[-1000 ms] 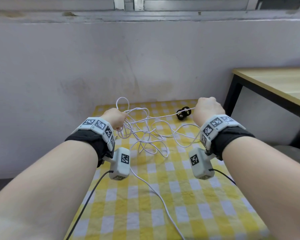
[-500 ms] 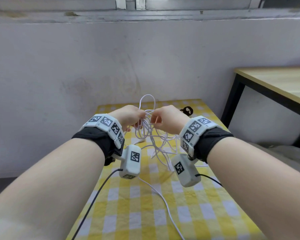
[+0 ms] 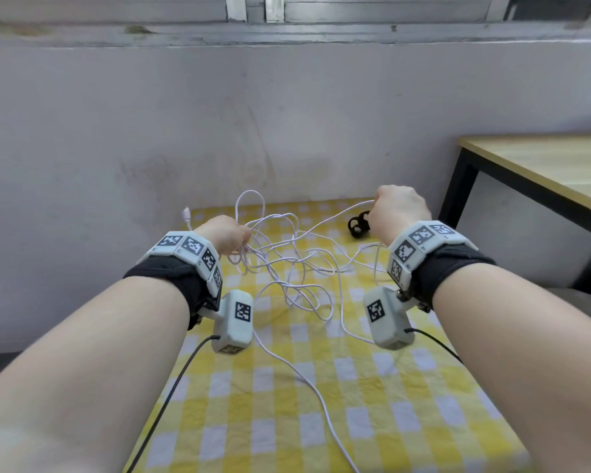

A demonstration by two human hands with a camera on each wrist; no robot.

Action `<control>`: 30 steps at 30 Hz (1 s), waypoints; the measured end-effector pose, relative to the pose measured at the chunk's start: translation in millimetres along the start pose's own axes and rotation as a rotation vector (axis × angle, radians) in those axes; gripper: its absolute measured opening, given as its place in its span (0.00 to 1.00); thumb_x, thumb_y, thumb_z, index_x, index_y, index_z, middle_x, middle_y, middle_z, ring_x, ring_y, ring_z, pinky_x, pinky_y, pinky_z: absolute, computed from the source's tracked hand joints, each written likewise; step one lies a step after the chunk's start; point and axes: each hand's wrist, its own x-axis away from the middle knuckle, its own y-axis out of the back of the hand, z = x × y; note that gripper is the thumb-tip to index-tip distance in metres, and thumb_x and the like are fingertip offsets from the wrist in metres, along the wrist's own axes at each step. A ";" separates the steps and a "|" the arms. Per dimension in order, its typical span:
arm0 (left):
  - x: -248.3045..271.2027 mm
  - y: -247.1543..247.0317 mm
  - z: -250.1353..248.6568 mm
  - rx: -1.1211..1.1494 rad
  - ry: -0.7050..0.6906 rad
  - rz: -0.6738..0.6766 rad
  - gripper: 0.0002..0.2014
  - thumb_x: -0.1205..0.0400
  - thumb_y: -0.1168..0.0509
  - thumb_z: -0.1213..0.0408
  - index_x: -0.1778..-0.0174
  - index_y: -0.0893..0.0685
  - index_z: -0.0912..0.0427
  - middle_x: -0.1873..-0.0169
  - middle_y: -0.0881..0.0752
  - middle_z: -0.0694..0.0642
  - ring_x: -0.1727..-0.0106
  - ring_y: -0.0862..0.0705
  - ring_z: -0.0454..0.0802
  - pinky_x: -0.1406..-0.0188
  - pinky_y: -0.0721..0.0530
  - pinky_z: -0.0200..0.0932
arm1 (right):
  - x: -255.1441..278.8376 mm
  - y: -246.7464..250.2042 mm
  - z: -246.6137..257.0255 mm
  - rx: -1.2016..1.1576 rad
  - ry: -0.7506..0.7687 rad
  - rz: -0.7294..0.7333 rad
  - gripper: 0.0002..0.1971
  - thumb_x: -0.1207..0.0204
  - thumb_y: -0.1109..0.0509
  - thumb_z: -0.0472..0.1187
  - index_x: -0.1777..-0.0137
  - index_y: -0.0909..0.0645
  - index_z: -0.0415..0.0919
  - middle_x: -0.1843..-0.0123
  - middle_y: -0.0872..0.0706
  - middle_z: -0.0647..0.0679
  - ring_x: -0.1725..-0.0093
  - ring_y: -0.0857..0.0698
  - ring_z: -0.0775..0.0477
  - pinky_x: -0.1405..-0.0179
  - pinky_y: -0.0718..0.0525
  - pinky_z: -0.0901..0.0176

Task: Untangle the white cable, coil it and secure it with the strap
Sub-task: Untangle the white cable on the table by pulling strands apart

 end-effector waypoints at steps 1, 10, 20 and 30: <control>3.9 0.6 -0.8 0.019 0.000 0.006 0.08 0.18 0.41 0.68 0.61 0.21 0.65 0.55 0.15 0.67 0.54 0.18 0.60 0.43 0.19 0.51 | -0.4 1.1 -2.0 0.028 -0.015 0.018 0.15 0.24 0.39 0.33 0.40 0.19 0.39 0.39 0.18 0.38 0.40 0.18 0.36 0.54 0.26 0.56; 11.1 -7.8 -14.5 0.113 -0.029 0.106 0.10 0.17 0.44 0.63 0.61 0.22 0.60 0.62 0.15 0.57 0.65 0.22 0.52 0.55 0.23 0.47 | 17.4 -22.4 30.7 -0.047 0.423 0.103 0.11 0.25 0.36 0.40 0.48 0.16 0.52 0.45 0.17 0.49 0.42 0.17 0.43 0.48 0.21 0.57; 23.2 -9.7 -24.2 0.354 -0.047 0.231 0.06 0.19 0.44 0.73 0.59 0.24 0.64 0.68 0.21 0.61 0.67 0.24 0.55 0.59 0.17 0.49 | 31.1 -34.1 46.6 -0.019 0.575 0.287 0.06 0.26 0.35 0.37 0.59 0.20 0.49 0.53 0.13 0.49 0.50 0.15 0.45 0.51 0.16 0.55; 9.3 -1.9 -10.3 0.260 0.092 0.097 0.10 0.18 0.43 0.70 0.65 0.23 0.66 0.63 0.17 0.63 0.71 0.21 0.55 0.65 0.13 0.51 | 13.5 -24.2 17.6 -0.007 0.236 0.175 0.13 0.23 0.45 0.31 0.41 0.26 0.39 0.42 0.18 0.37 0.45 0.20 0.34 0.49 0.21 0.51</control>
